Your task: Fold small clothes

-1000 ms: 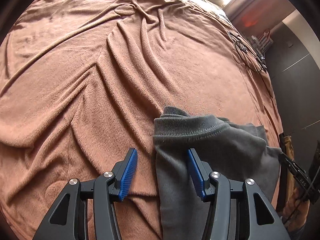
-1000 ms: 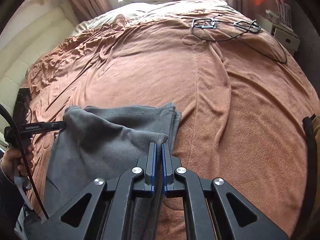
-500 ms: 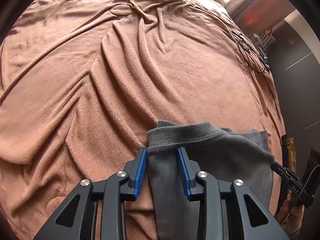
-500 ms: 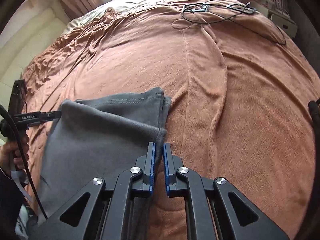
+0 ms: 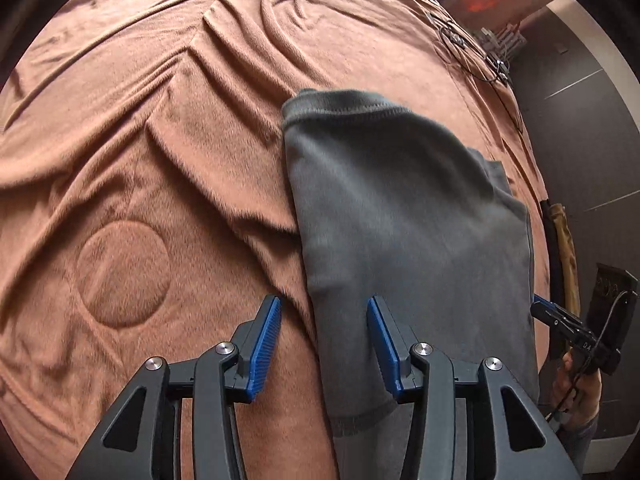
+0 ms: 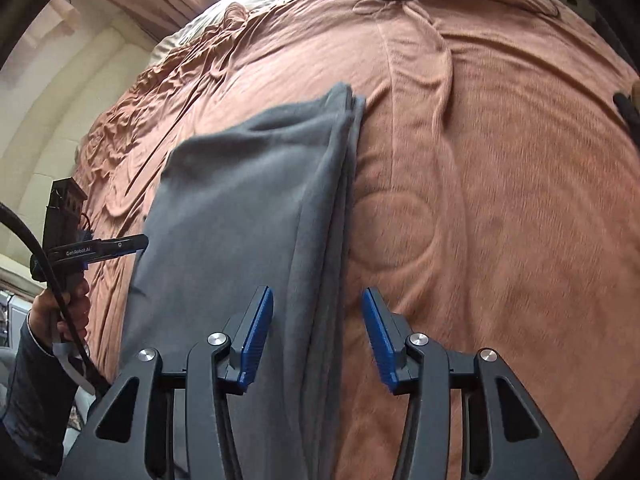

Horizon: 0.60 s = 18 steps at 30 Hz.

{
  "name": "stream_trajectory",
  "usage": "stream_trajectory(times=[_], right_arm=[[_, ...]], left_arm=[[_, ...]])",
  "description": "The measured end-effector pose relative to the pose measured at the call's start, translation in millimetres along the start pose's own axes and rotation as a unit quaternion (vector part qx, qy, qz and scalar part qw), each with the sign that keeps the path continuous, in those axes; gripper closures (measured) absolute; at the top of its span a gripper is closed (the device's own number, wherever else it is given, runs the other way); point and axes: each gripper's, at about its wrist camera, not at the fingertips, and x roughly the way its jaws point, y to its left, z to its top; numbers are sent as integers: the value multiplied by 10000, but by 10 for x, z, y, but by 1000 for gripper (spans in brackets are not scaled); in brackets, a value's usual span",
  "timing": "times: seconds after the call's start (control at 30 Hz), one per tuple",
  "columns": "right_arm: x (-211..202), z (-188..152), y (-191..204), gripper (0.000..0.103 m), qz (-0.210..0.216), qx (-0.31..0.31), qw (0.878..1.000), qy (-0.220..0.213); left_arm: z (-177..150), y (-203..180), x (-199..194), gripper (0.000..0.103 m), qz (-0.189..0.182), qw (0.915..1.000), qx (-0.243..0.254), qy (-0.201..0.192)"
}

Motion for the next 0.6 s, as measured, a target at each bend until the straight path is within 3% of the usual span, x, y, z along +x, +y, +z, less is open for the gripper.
stream_trajectory(times=[0.37, 0.6], right_arm=[[-146, -353, -61, 59, 251, 213, 9994, 106], [-191, -534, -63, 59, 167, 363, 9988, 268]], left_arm=[[-616, -61, -80, 56, -344, 9987, 56, 370], [-888, -131, -118, 56, -387, 9974, 39, 601]])
